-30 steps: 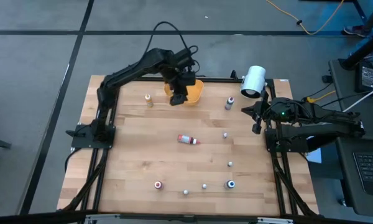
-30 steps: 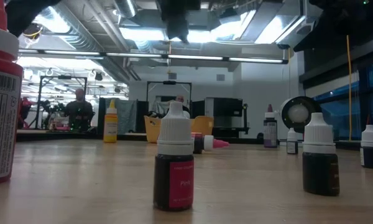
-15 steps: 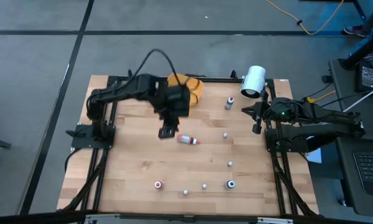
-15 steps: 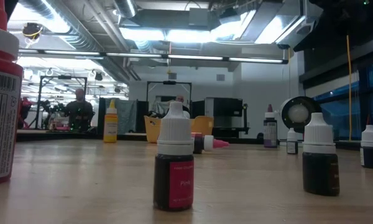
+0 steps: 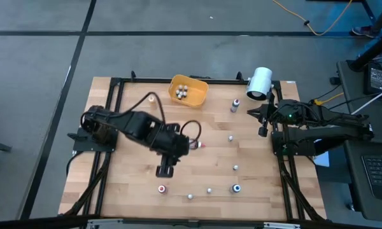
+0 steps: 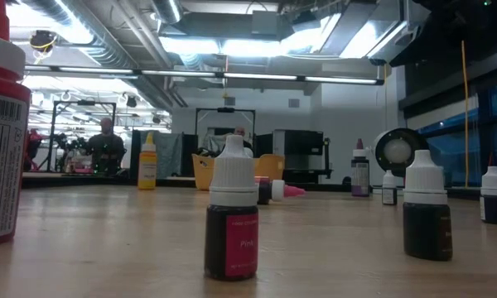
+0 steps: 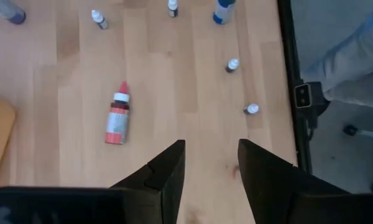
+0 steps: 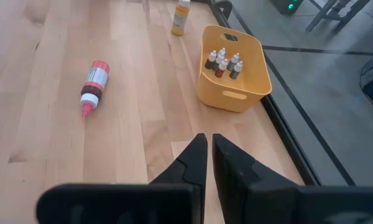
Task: Pick & Place food coloring
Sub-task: Put the small pink food coloring bottle into the bin
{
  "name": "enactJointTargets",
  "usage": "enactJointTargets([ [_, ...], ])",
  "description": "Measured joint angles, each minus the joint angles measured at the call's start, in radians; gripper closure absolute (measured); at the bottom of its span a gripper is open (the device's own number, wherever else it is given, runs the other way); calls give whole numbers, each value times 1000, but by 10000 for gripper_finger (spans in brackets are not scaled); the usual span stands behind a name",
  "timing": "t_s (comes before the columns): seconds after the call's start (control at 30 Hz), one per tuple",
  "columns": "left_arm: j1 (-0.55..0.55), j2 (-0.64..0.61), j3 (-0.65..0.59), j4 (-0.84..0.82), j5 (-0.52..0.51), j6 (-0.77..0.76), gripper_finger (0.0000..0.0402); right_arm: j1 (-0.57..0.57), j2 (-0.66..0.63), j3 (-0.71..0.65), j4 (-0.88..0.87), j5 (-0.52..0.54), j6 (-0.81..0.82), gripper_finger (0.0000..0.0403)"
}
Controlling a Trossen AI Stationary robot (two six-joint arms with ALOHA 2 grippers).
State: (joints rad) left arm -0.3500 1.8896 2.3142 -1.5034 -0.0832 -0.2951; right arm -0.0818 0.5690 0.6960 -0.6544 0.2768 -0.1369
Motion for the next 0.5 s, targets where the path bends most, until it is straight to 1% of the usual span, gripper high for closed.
enactJointTargets([
  [0.13,-69,0,0,36,-42,-65,258,0,0,0,0,0,0,373],
  [0.3,-159,19,0,49,-136,-176,258,0,0,0,-2,0,0,373],
  [0.5,-240,105,0,52,-142,-190,258,0,0,0,-3,0,0,373],
])
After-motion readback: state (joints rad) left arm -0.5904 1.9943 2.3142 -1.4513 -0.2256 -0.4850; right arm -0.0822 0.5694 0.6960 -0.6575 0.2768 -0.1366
